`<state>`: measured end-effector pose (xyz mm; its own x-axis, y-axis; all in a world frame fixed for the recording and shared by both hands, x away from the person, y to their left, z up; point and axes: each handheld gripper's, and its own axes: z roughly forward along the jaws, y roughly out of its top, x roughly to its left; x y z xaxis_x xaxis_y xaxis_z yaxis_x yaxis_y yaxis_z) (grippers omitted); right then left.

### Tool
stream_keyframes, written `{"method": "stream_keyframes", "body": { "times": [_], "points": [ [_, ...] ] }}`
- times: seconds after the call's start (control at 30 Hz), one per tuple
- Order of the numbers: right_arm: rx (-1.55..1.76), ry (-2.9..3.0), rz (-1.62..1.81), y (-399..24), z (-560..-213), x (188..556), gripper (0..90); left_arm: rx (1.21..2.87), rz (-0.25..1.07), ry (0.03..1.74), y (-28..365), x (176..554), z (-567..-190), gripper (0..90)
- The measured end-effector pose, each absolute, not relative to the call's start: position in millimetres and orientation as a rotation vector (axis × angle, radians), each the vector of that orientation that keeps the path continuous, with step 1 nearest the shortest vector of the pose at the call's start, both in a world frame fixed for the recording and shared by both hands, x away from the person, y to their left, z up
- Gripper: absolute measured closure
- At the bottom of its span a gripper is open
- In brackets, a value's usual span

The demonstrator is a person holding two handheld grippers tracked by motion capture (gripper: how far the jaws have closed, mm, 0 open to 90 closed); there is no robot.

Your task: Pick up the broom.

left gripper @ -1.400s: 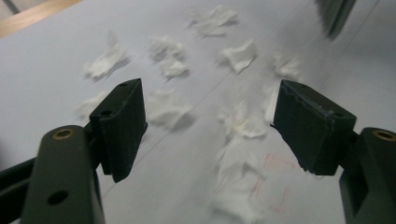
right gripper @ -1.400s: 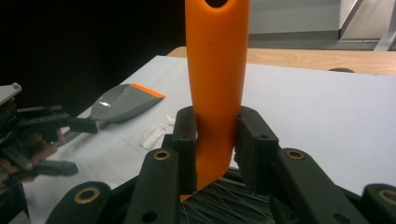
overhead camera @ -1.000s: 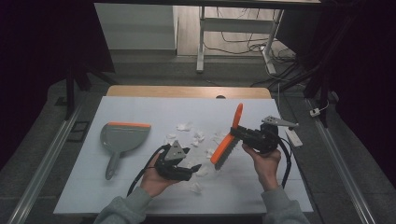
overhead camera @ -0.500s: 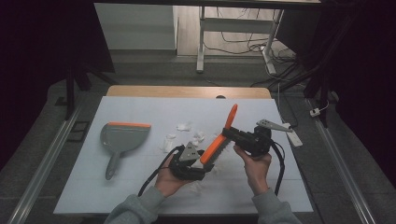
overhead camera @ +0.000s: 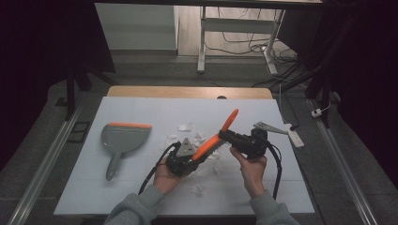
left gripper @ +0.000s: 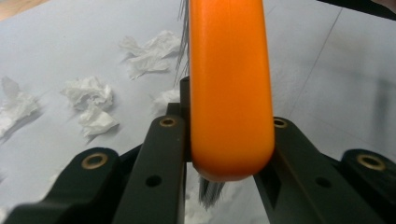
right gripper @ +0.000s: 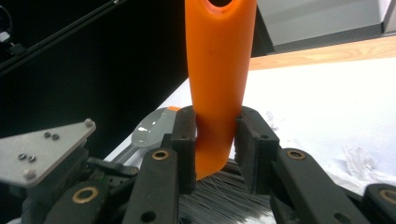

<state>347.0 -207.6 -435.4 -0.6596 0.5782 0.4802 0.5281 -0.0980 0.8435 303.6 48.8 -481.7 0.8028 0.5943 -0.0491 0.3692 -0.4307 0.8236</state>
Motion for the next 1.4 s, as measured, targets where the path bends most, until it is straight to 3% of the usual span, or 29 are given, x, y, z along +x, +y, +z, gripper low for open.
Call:
{"method": "stream_keyframes", "body": {
  "times": [0.53,0.87,1.4],
  "points": [
    [0.908,2.211,1.66,-220,-417,336,33.9,2.105,0.235,0.715,110,311,-460,79.6],
    [0.736,2.401,1.472,-214,-402,327,32.6,2.258,0.091,0.665,112,317,-456,79.6],
    [0.374,2.602,1.115,-166,-402,314,33.2,2.506,0.15,0.442,82,307,-453,79.8]
  ]
}}
